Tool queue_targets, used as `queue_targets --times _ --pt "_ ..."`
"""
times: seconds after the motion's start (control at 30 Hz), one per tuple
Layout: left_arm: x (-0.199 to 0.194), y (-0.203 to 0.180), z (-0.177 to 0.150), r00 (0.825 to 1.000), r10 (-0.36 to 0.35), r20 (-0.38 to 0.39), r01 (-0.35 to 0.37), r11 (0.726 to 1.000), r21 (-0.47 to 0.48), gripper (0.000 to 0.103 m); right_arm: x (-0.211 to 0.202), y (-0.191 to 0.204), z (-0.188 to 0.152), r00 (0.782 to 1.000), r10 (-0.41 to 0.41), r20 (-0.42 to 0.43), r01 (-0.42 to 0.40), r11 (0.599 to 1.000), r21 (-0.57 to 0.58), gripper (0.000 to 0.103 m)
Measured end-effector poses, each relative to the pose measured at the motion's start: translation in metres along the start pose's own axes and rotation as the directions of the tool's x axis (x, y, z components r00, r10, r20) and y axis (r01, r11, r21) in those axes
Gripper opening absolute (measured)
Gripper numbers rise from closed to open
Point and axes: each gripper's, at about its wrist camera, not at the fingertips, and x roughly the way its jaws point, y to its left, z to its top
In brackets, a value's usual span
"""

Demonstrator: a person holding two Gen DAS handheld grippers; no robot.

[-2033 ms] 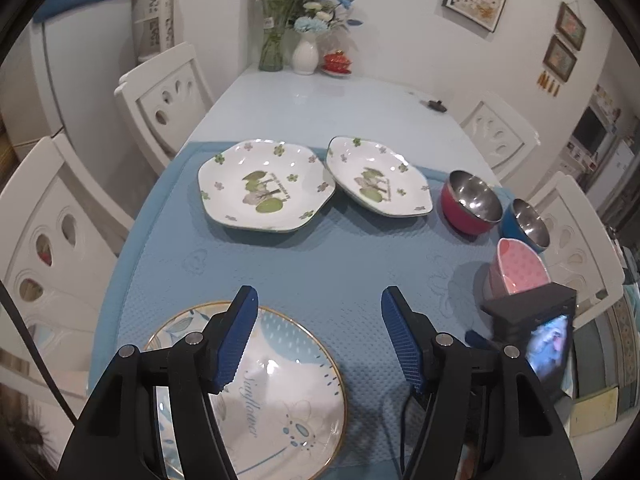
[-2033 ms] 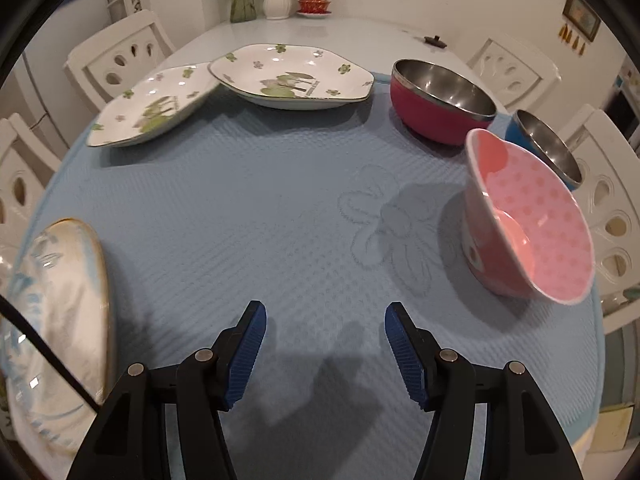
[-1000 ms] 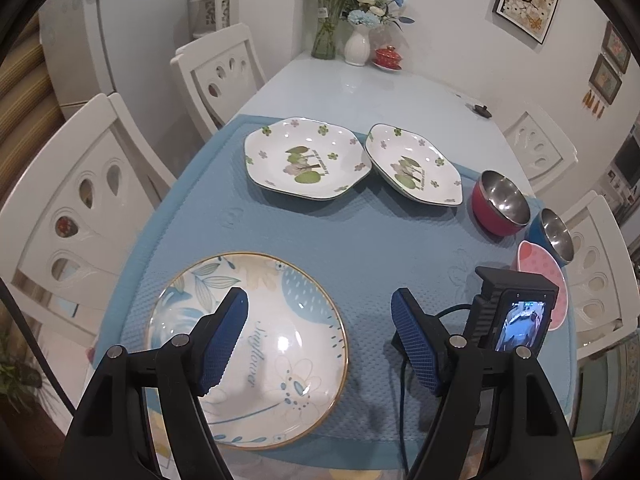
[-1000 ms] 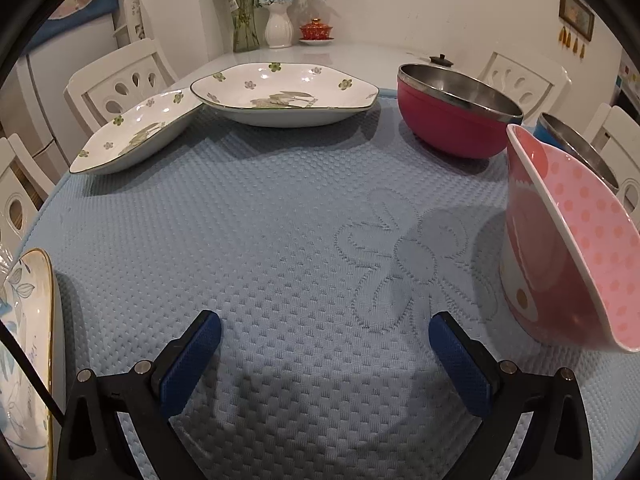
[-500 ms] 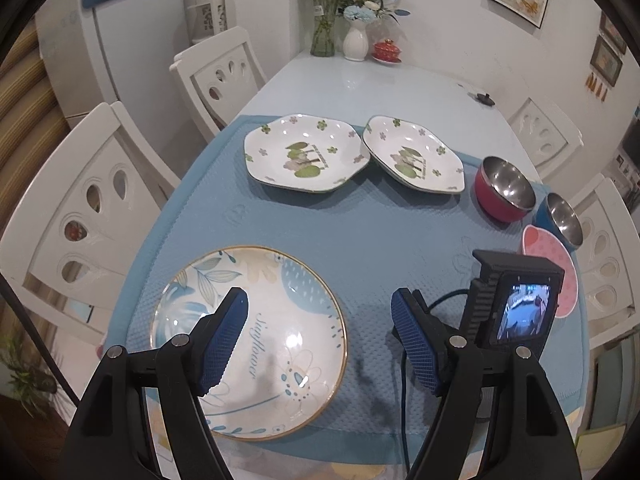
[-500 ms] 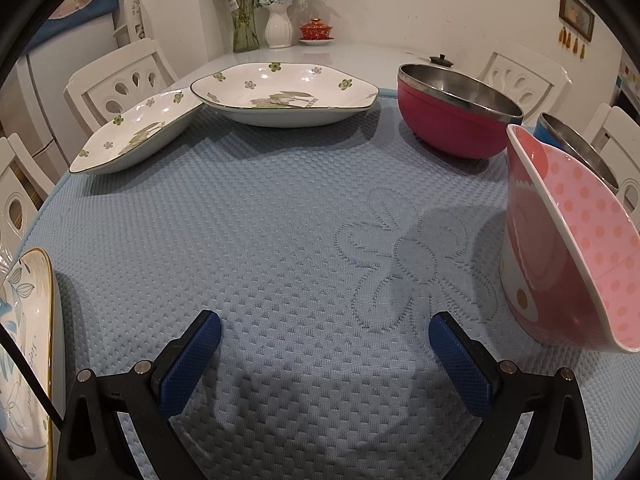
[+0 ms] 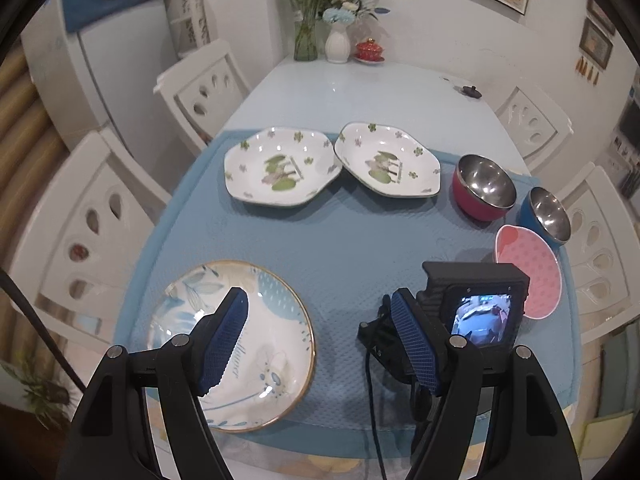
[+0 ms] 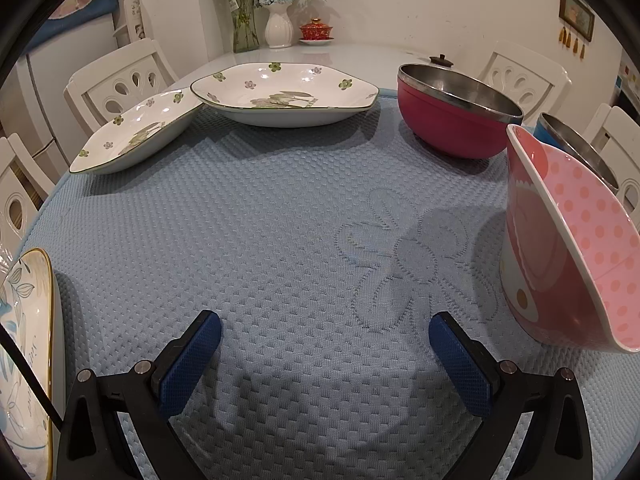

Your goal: Organize plates and bowls

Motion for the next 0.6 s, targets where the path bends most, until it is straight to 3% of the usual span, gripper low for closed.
queue_targets --times 0.23,0.6 --pt "-0.0093 -0.0071 0.0045 0.999 0.042 0.011 -0.043 0.998 0.047 0.073 0.0000 0.0002 -0.0002 1.000 0.000 0.000 0.000 1.000 0.000 0.103" --pt "-0.0076 -0.0034 0.0027 0.999 0.035 -0.012 -0.034 0.999 0.030 0.073 0.0001 0.0001 -0.0002 1.000 0.000 0.000 0.000 1.000 0.000 0.103"
